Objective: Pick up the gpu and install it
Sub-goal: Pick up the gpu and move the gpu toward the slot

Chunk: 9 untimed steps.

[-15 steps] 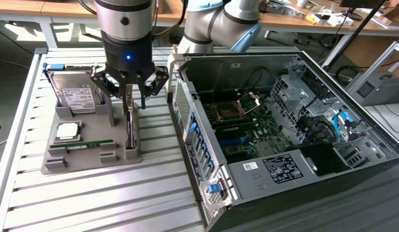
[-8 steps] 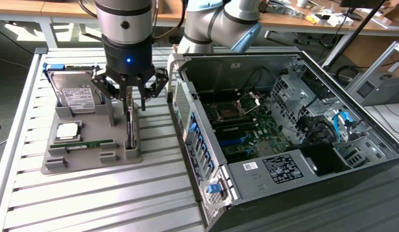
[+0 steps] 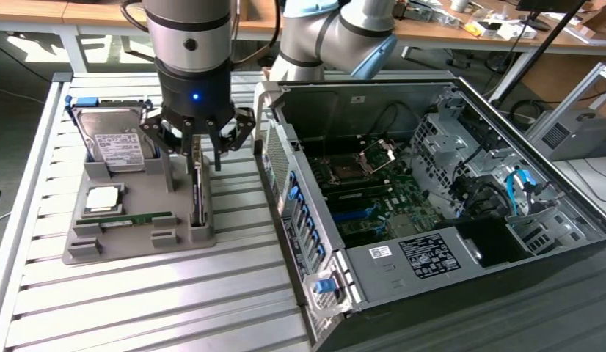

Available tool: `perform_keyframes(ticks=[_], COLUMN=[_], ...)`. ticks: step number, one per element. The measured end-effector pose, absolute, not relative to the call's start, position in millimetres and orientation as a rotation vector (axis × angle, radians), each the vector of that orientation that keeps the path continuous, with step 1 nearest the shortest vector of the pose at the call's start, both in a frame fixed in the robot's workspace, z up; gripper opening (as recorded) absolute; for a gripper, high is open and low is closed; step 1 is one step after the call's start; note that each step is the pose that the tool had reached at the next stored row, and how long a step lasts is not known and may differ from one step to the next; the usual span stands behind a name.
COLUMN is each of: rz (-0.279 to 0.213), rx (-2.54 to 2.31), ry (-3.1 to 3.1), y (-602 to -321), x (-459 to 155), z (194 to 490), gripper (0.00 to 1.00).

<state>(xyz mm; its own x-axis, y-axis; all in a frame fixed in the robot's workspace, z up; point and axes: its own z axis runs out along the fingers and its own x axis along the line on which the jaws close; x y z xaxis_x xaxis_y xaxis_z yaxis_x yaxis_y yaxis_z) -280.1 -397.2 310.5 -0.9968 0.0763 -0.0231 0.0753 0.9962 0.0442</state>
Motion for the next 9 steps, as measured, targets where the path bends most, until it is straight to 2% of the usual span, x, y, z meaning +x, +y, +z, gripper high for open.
perform_keyframes(ticks=[9], rz=[0.068], rx=[0.118], ry=[3.114], y=[-394.2], x=[-280.1], z=[303.0], gripper=[0.42])
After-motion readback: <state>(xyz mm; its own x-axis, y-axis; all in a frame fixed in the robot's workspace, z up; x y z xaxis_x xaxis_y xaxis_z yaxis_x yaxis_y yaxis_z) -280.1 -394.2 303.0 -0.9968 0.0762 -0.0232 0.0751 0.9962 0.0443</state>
